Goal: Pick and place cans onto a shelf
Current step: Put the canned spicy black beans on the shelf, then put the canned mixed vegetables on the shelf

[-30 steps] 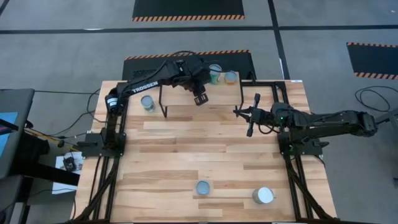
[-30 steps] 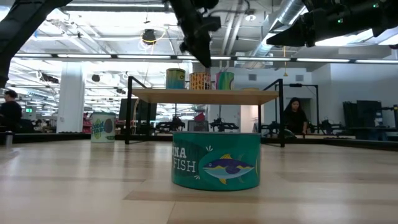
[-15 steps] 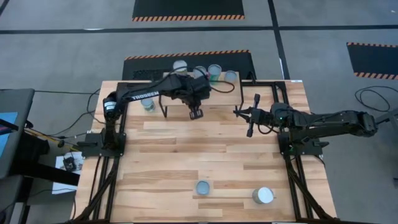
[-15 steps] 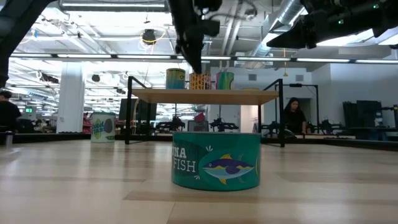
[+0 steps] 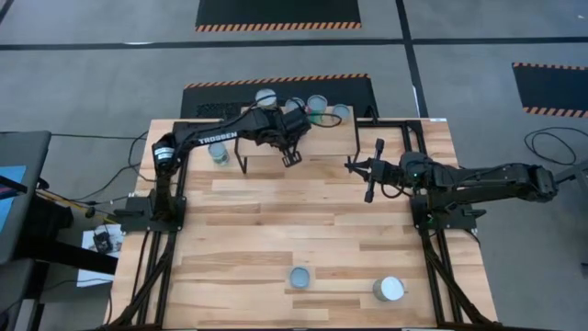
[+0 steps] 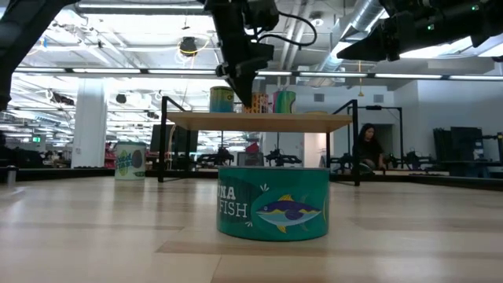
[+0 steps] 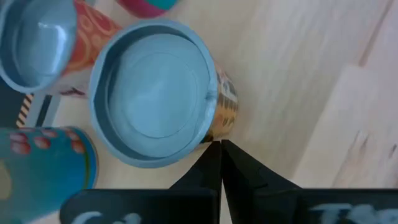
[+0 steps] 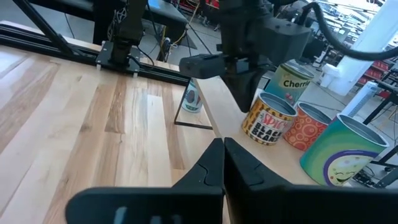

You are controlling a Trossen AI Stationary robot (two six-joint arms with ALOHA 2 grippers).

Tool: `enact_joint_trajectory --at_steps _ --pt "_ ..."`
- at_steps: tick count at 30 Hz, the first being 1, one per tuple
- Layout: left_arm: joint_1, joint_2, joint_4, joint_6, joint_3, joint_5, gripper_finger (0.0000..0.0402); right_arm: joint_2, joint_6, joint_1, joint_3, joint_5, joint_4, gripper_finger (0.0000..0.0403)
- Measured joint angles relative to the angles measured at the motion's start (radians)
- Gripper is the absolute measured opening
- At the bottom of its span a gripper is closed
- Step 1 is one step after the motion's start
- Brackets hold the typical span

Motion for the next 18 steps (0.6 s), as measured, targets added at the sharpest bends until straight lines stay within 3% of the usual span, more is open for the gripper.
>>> enact_joint_trajectory --at_steps 13,18 --pt "0.013 -0.005 -0.026 0.013 0.009 0.015 0.0000 0.000 -0.002 0.000 0.000 0.000 -0.001 0.0016" --pt "-0.014 -0.104 -0.115 0.002 0.011 0.034 0.0000 0.000 -0.003 0.000 0.000 0.000 -0.004 0.0013"
